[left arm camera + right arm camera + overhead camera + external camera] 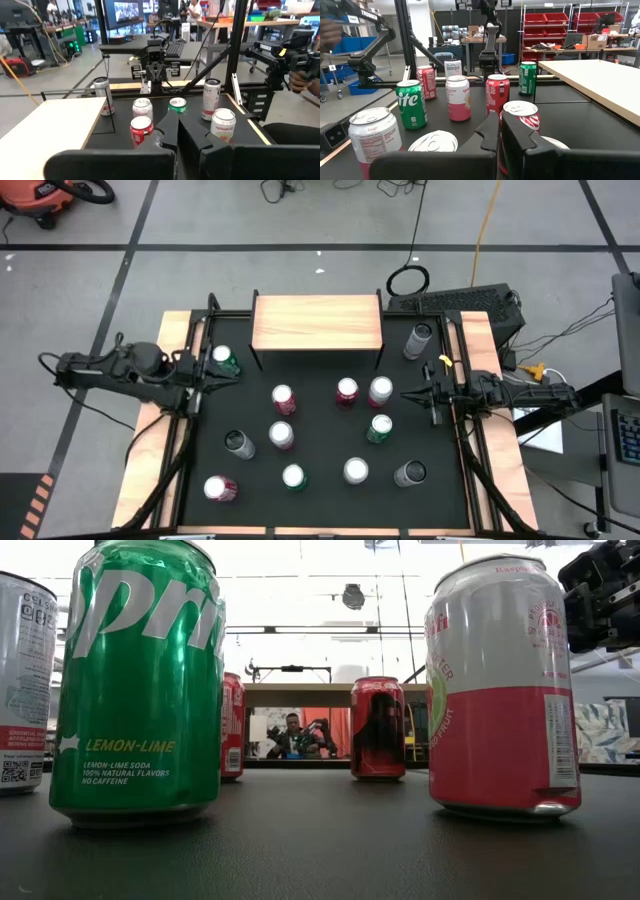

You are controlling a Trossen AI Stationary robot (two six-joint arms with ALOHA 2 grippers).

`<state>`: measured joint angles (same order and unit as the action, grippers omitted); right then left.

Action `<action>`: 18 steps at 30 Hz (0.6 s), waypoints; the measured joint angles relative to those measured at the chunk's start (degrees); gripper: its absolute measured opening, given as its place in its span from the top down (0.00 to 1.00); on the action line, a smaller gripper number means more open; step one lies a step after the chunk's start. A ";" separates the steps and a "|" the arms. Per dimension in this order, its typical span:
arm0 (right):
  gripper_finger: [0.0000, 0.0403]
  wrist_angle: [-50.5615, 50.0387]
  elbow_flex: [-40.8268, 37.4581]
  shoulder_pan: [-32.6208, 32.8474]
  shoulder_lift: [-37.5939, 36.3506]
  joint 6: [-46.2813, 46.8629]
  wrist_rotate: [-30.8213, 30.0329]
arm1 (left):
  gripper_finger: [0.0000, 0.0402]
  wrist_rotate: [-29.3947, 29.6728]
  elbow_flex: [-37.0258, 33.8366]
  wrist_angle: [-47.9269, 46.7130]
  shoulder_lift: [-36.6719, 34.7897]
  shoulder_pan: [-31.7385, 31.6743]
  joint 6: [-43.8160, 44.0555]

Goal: Place canned beverage on shelf
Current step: Put the top left red soda on the shelf

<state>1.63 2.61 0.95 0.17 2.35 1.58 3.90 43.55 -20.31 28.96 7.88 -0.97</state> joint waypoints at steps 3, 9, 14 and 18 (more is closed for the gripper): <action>1.00 -0.04 0.00 0.00 0.02 0.00 0.00 | 0.97 -0.29 6.25 -3.39 3.57 0.00 1.61; 1.00 -0.07 0.00 0.00 0.01 0.00 0.00 | 0.97 -4.65 13.35 -3.52 8.03 0.02 -1.10; 1.00 0.07 0.00 0.00 -0.01 0.00 0.00 | 0.97 -2.23 14.01 -0.38 9.01 0.02 -0.85; 1.00 0.06 0.00 0.00 0.01 1.37 0.09 | 0.97 -1.86 14.08 -2.44 9.60 0.02 0.65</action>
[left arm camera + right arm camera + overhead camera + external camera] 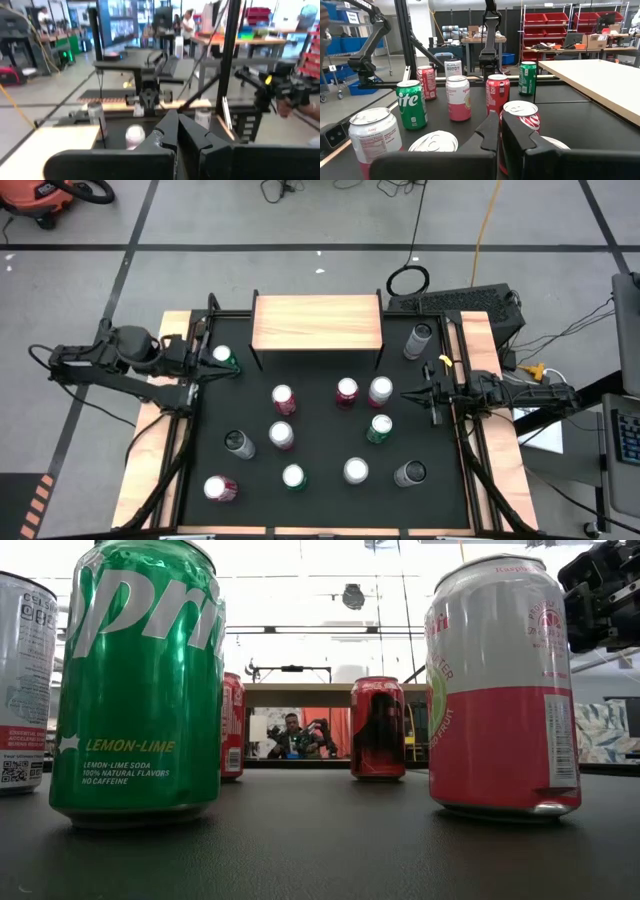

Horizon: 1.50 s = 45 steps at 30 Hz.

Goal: Place canned beverage on shelf
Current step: Put the top left red soda on the shelf

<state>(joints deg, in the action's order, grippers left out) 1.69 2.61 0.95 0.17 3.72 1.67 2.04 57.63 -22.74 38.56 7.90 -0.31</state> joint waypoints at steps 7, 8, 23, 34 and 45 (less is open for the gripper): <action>1.00 -0.07 0.00 0.02 0.00 8.88 0.07 | 0.97 0.01 0.00 -6.92 2.46 0.00 1.48; 1.00 -0.20 0.00 0.02 0.00 10.29 0.07 | 0.97 -0.01 0.00 -7.20 2.89 0.00 1.50; 1.00 -3.55 5.44 0.03 2.13 11.97 1.62 | 0.97 -0.02 0.00 -4.97 10.57 0.00 1.59; 1.00 -17.24 28.96 0.02 21.63 9.62 1.07 | 0.97 1.62 0.00 -4.65 13.36 0.00 3.03; 1.00 -24.13 50.34 0.02 41.12 6.70 0.94 | 0.97 1.66 0.00 -4.71 13.62 0.00 3.06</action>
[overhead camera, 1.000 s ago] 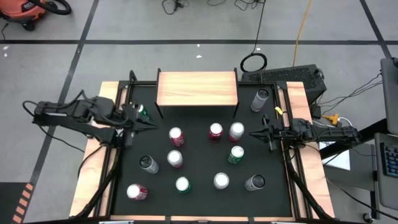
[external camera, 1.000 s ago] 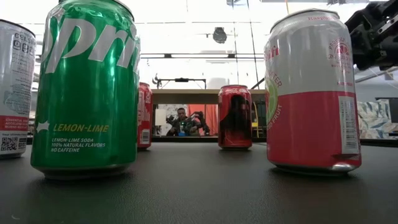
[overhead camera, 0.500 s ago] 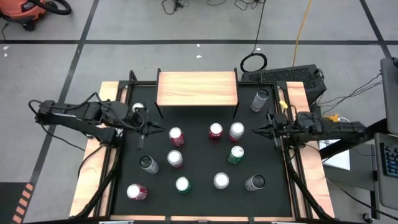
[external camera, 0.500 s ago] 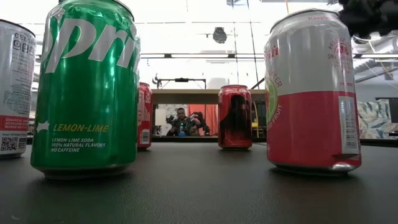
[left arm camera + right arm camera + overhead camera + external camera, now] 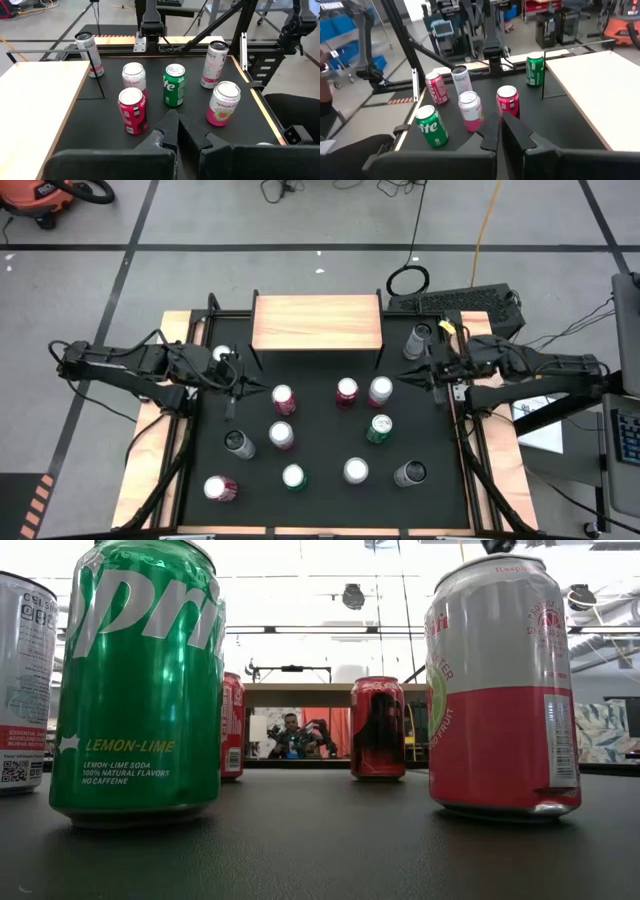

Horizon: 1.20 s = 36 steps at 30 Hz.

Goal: Place canned beverage on shelf
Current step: Put the top left red soda on the shelf

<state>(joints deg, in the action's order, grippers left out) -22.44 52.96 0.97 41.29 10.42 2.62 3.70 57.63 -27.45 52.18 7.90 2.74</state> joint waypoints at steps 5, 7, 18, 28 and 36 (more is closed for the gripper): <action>1.00 -4.34 3.97 0.00 5.28 -2.12 0.23 | 0.97 0.02 -0.02 0.02 0.00 0.00 1.36; 1.00 -5.04 3.99 0.01 6.51 -3.39 0.26 | 0.97 0.04 -0.01 0.14 0.00 0.00 1.34; 1.00 -7.07 3.46 2.58 8.99 -8.87 -3.43 | 0.97 0.20 -0.02 2.16 0.50 0.00 -4.19; 1.00 -2.74 -1.97 4.75 9.01 -11.48 -7.30 | 0.86 4.84 -0.02 4.18 4.58 0.07 -9.14; 1.00 -1.29 -2.48 4.76 9.01 -12.27 -7.30 | 0.77 8.90 -0.04 4.52 8.90 0.09 -4.88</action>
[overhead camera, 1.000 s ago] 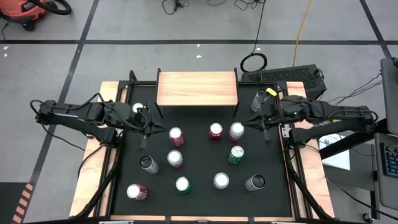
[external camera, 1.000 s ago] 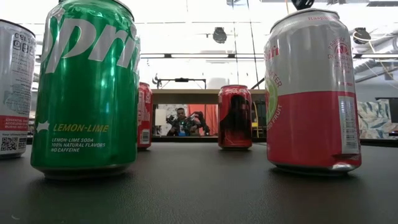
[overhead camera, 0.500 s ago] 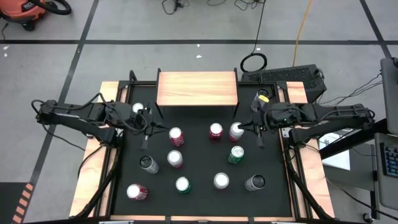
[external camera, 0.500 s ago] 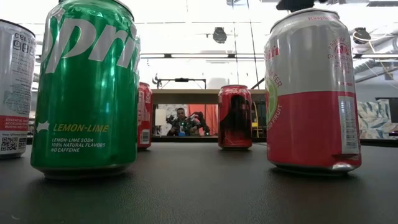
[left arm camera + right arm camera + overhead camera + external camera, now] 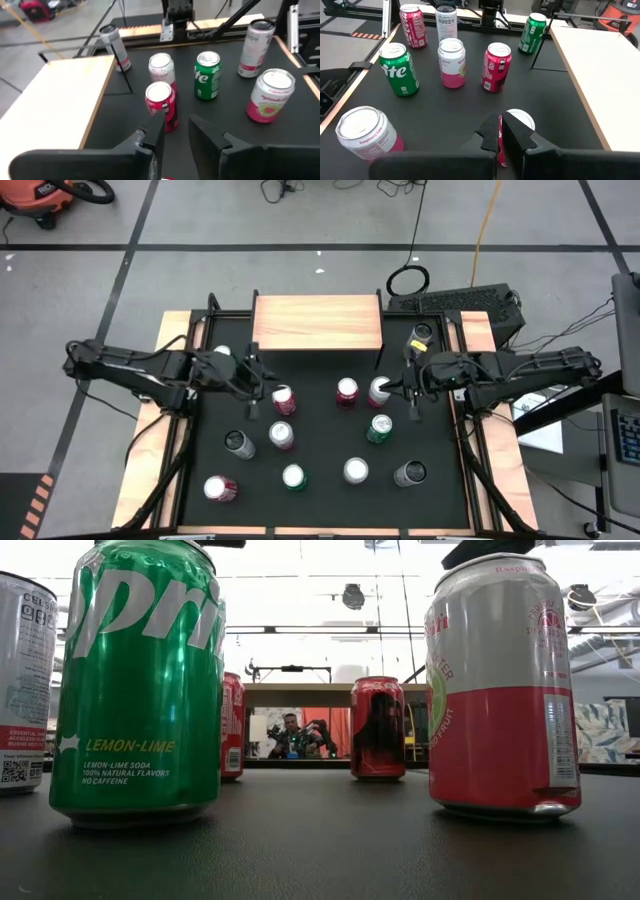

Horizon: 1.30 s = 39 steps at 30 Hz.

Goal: Place canned beverage on shelf
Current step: Put the top left red soda on the shelf

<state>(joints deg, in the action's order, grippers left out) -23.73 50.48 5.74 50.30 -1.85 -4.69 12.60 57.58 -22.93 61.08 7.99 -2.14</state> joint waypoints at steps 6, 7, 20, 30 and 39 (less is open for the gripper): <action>1.00 -0.02 -0.02 0.00 0.92 0.97 0.00 | 0.77 0.09 0.00 1.22 3.02 -0.04 0.23; 1.00 -0.02 -0.02 0.00 1.23 1.65 0.00 | 0.77 0.09 0.00 1.26 3.21 -0.04 0.30; 1.00 1.04 -0.04 0.00 5.40 3.42 -0.02 | 0.77 0.16 0.56 -1.57 2.25 -0.49 -3.26; 1.00 6.42 -0.04 0.00 9.73 5.51 -0.04 | 0.77 0.52 3.54 -10.91 2.18 -1.91 3.01; 1.00 16.21 -0.04 0.00 16.52 6.43 0.05 | 0.77 -3.36 3.52 -13.27 2.23 -0.48 4.80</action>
<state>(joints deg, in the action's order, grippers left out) -7.52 50.43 5.74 66.83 4.59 -4.64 9.24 61.10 -36.21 63.31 7.50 2.66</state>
